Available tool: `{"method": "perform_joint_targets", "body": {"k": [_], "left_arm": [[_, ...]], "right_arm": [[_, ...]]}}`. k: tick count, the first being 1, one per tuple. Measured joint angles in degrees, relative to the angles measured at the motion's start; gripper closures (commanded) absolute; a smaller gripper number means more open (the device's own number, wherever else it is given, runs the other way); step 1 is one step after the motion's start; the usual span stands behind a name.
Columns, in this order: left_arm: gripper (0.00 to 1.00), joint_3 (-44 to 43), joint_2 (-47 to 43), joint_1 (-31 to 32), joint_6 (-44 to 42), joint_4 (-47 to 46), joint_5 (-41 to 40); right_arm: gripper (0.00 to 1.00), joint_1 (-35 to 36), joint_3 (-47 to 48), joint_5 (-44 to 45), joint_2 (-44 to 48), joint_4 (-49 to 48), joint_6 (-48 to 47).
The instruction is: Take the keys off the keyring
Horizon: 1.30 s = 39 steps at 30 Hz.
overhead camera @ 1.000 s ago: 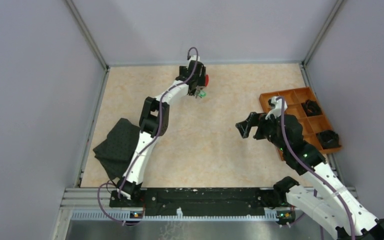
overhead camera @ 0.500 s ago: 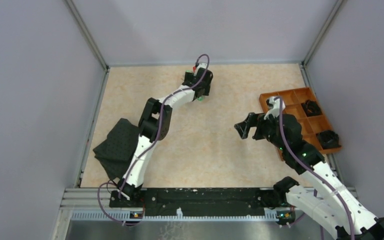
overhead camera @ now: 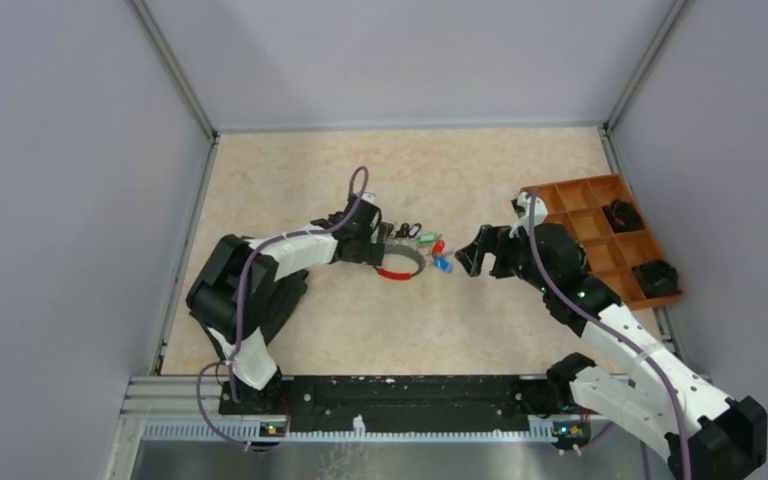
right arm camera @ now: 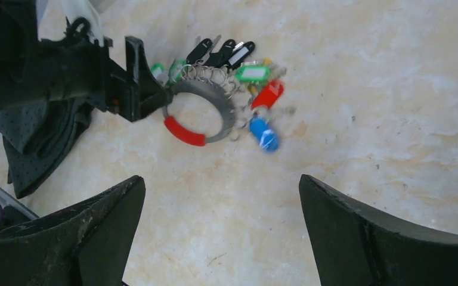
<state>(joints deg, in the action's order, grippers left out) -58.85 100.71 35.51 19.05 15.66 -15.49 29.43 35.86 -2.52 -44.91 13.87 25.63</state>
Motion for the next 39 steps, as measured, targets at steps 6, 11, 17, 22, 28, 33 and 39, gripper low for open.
{"method": "perform_joint_targets", "body": {"k": [6,11,17,22,28,33,39], "left_arm": [[0.02,0.9,-1.2,-7.3,1.0,-0.2,5.9],[0.04,2.8,-3.5,-7.1,3.5,-1.4,11.6],[0.16,9.9,-10.3,-6.5,11.0,-3.5,17.4],[0.21,15.4,-13.7,-5.7,19.3,-8.5,18.2],[0.25,17.3,-14.6,-4.7,24.6,-11.9,14.1],[0.31,16.3,-12.8,-4.7,24.5,-12.5,9.5],[0.36,13.0,-8.7,-4.2,22.4,-13.6,6.4]], "right_arm": [[0.02,0.0,-0.5,-2.8,-7.0,-4.2,0.8],[0.08,0.0,-0.5,-3.9,-10.7,-5.9,0.6],[0.14,0.0,-0.1,-5.9,-18.0,-10.1,0.4],[0.19,0.0,0.9,-7.0,-25.5,-15.0,0.8],[0.29,0.0,4.6,-9.0,-36.2,-22.2,2.6],[0.32,0.5,6.7,-9.2,-43.8,-26.4,3.6],[0.37,1.1,6.7,-8.3,-47.8,-28.7,4.9]]}}
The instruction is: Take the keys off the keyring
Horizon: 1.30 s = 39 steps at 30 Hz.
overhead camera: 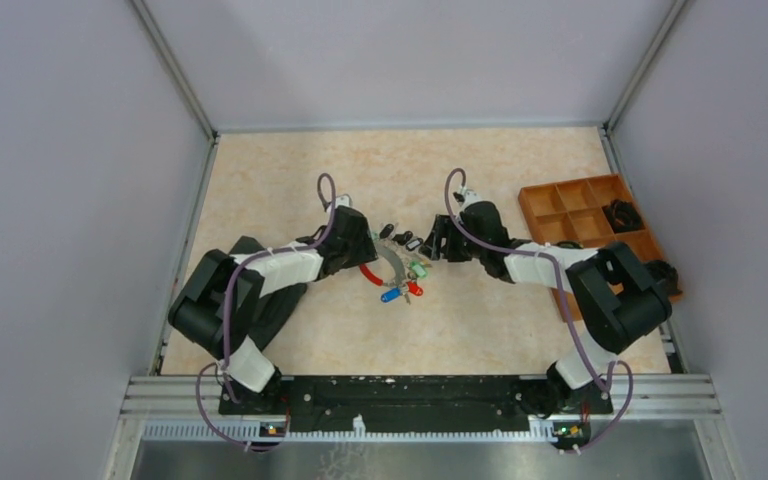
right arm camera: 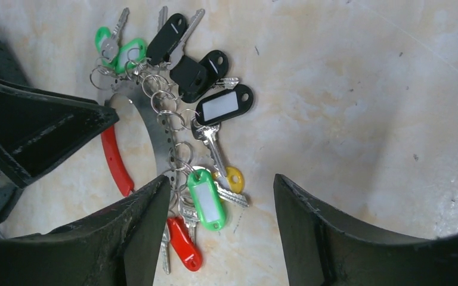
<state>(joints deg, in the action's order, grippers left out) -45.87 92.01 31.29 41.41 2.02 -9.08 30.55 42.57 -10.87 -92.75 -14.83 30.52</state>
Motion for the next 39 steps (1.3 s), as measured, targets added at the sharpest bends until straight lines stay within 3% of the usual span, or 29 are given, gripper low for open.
{"method": "perform_joint_targets", "body": {"k": [4,9,14,17,27,31,39], "left_arm": [[0.37,-3.1,3.4,1.9,-3.2,-1.3,-1.6],[0.39,-8.8,9.2,5.8,-8.4,-2.5,-3.8],[0.42,-11.5,12.5,9.5,-12.8,-5.6,-3.5],[0.38,-11.5,12.7,11.2,-14.0,-6.7,-1.8],[0.32,-9.2,7.4,11.4,-11.4,0.5,0.8],[0.36,-6.2,4.3,9.2,-9.3,1.5,2.4],[0.45,-5.7,5.0,7.9,-6.0,0.9,4.2]], "right_arm": [[0.37,0.8,-0.7,1.5,0.0,-2.3,1.9],[0.37,1.4,-8.2,4.8,2.6,-5.3,5.1],[0.37,1.5,-14.8,7.6,9.4,-6.2,7.3],[0.35,1.5,-17.6,8.7,13.7,-5.6,8.1],[0.34,1.5,-18.4,9.1,18.2,-1.9,8.3],[0.33,1.6,-20.8,9.2,23.1,-1.4,9.4],[0.33,1.7,-22.8,9.0,22.6,-3.1,14.2]]}}
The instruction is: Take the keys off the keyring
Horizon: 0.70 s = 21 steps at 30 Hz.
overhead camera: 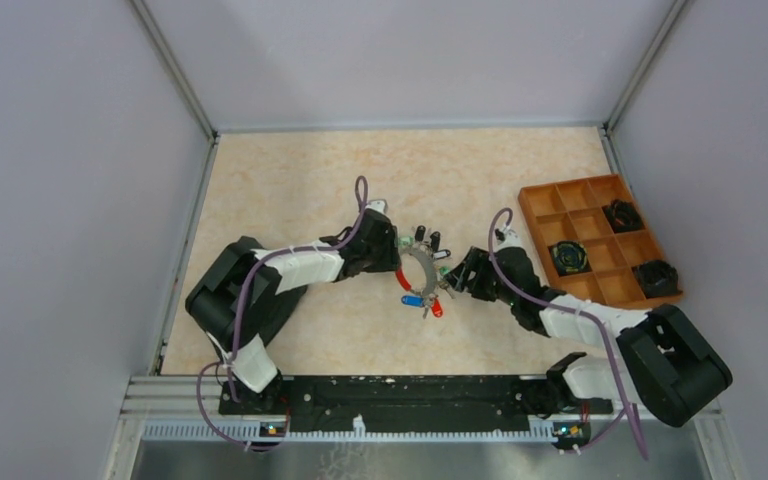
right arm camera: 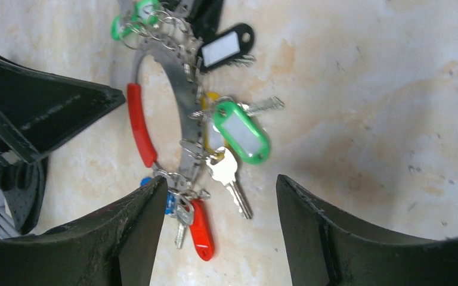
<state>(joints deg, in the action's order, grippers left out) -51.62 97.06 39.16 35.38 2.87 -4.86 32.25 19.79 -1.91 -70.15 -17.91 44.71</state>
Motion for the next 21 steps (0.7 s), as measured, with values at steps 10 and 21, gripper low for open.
{"method": "perform_joint_targets", "body": {"k": [10,21], "left_arm": [[0.54,-2.9,4.5,0.0,2.2,-5.0,1.7],[0.62,-3.3,6.7,0.0,4.0,-9.0,6.8]], "right_arm": [[0.37,0.3,-2.8,-1.0,-5.3,-8.7,5.9],[0.42,0.3,-0.3,-7.8,-16.7,-21.4,12.0]]}}
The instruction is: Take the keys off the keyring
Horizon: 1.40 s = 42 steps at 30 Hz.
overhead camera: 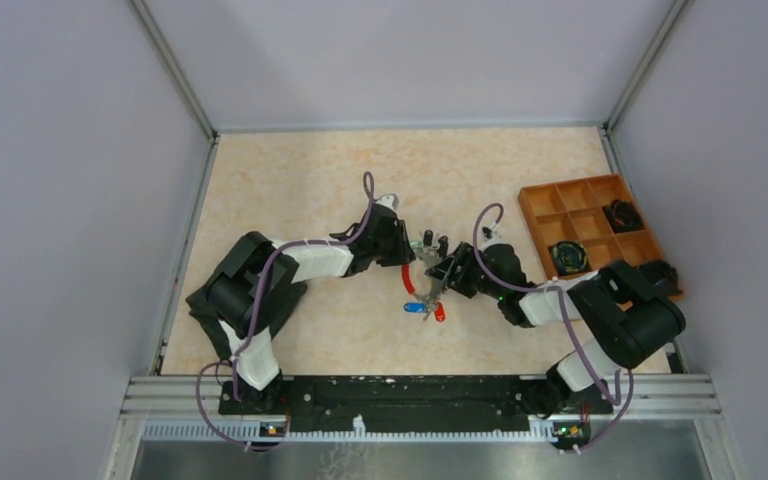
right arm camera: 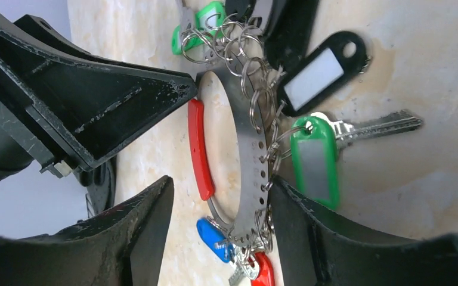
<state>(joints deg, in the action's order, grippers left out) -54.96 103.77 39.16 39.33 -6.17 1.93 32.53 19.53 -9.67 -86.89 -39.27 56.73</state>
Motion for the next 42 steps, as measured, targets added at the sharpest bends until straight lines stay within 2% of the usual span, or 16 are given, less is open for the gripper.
{"method": "perform_joint_targets", "body": {"k": [4,7,11,15,24,28,35,42], "left_arm": [[0.62,0.5,0.0,0.0,0.5,-1.0,1.5],[0.61,0.8,0.0,0.0,0.7,-1.5,1.8],[0.59,0.8,0.0,0.0,0.7,-1.5,2.1],[0.52,1.3,-0.7,-0.7,0.4,-1.3,3.0],[0.30,8.8,-10.4,-7.3,0.0,1.4,11.2],[0.26,13.3,-16.5,-10.6,1.0,0.4,16.3],[0.26,21.8,-21.2,-11.4,7.3,-8.5,26.9],[0.35,30.1,-25.3,-11.4,20.7,-23.5,32.1]], "right_arm": [[0.51,0.0,0.5,-2.0,-1.7,-1.3,1.3],[0.63,0.0,0.5,-3.0,-1.9,-1.2,1.9],[0.85,0.0,0.5,-4.0,-1.9,-1.2,2.5],[1.00,0.0,0.5,-5.2,-3.0,-1.6,3.5],[1.00,-0.1,0.4,-7.3,-3.5,-4.6,4.4],[1.00,-0.2,0.1,-9.1,-3.5,-8.3,5.1],[1.00,-0.2,-1.2,-13.4,-3.4,-15.3,9.0],[1.00,-0.2,-1.7,-15.0,1.5,-16.0,12.2]]}}
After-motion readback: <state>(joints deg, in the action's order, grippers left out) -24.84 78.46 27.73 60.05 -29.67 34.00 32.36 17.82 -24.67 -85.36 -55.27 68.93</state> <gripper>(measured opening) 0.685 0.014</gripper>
